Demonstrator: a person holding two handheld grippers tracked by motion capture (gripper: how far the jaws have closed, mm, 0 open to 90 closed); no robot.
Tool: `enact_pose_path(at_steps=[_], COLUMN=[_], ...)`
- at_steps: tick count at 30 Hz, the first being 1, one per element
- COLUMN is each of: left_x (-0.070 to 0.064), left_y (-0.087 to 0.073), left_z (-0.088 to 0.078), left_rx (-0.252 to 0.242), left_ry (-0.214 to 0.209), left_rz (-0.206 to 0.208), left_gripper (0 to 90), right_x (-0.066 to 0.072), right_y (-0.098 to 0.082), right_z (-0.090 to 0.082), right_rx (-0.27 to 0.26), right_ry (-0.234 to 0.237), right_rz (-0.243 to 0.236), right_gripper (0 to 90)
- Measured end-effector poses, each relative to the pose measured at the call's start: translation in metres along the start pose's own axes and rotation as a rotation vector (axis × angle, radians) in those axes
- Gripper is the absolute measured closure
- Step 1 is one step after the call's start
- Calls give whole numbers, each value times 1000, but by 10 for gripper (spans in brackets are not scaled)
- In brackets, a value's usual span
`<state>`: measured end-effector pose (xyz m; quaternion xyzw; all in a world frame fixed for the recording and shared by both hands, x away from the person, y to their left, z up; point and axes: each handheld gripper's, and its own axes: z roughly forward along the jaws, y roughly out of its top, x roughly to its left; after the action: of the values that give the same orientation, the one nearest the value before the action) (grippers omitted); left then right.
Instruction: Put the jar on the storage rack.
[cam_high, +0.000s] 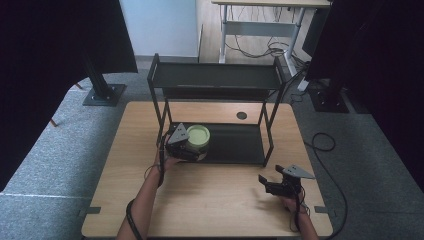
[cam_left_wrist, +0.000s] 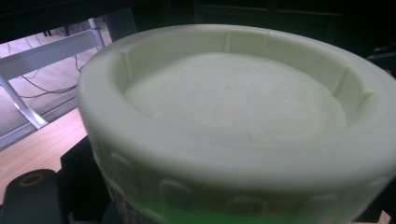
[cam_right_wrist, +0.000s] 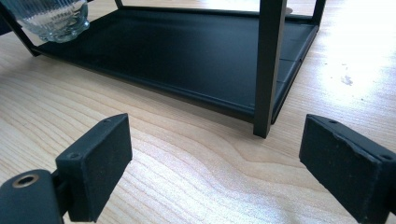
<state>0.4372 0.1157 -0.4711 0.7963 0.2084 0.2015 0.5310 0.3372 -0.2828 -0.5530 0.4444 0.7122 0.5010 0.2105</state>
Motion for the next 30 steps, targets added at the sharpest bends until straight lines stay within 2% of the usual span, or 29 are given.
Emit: enact_pose_path(at_steps=[8, 15, 20, 26, 30], left_x=[2, 8, 13, 14, 14], left_y=[-1, -1, -4, -6, -8], left_z=[10, 19, 25, 33, 38], left_rx=[7, 13, 15, 22, 41], left_ry=[6, 11, 25, 30, 35], left_rz=[-4, -6, -31, -35, -33], left_gripper=[111, 111, 111, 111, 111], right_x=[0, 1, 1, 1, 1], right_y=[0, 0, 0, 0, 0], right_z=[0, 0, 0, 0, 0], right_rx=[1, 2, 3, 4, 4], right_ry=[2, 1, 2, 3, 3], right_rz=[-1, -7, -7, -8, -10], right_gripper=[92, 92, 92, 92, 92])
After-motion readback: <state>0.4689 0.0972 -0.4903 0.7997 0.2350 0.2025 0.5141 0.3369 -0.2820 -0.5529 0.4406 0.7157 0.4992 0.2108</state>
